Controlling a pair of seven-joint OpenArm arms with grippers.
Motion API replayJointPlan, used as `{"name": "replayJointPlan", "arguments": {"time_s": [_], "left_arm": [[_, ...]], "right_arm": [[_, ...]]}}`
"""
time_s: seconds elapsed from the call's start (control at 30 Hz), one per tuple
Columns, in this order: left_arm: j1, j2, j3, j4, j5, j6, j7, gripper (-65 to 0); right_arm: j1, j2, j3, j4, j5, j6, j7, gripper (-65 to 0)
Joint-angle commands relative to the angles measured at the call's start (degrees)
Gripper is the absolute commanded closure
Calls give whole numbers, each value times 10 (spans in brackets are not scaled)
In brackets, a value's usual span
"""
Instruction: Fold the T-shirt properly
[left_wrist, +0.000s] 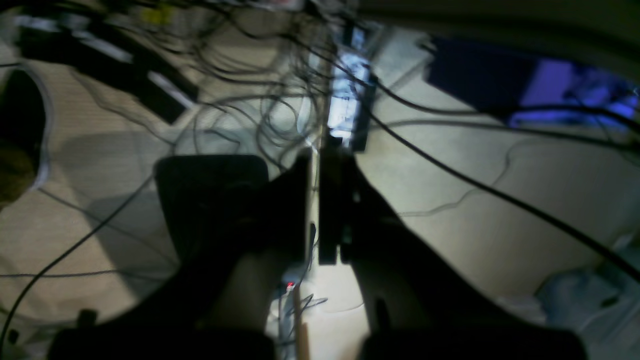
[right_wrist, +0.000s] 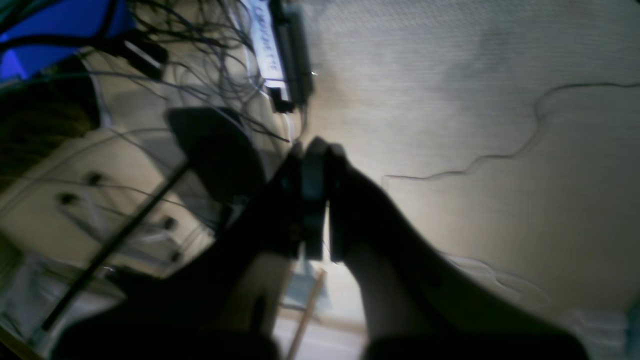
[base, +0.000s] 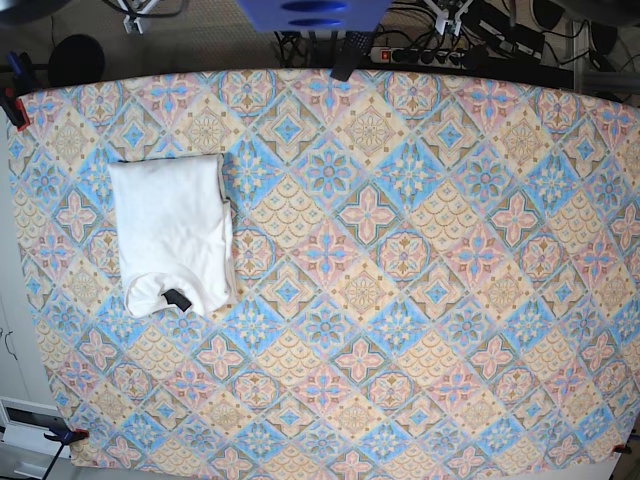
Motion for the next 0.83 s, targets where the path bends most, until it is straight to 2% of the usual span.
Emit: {"name": "replayJointPlan", "arguments": {"time_s": [0.0, 0.17, 0.33, 0.37, 0.5, 0.8], "left_arm": [[-14, -5, 6, -27, -2, 0, -3, -12], [-86, 14, 33, -97, 0, 1, -4, -14], [-104, 31, 68, -98, 0, 1, -4, -16], [-104, 32, 74, -98, 0, 1, -4, -16], [-105, 47, 88, -98, 0, 1, -4, -17], [-123, 59, 88, -96, 0, 1, -4, -19]], "right_arm": [[-4, 6, 1, -18, -3, 2, 4, 0], [36, 4, 1, -100, -5, 2, 50, 0], [41, 2, 0, -119, -5, 2, 53, 0], [43, -3, 0, -119, -5, 2, 53, 0], [63, -36, 0, -120, -5, -45, 52, 0], [94, -78, 1, -122, -4, -50, 48, 0]]}}
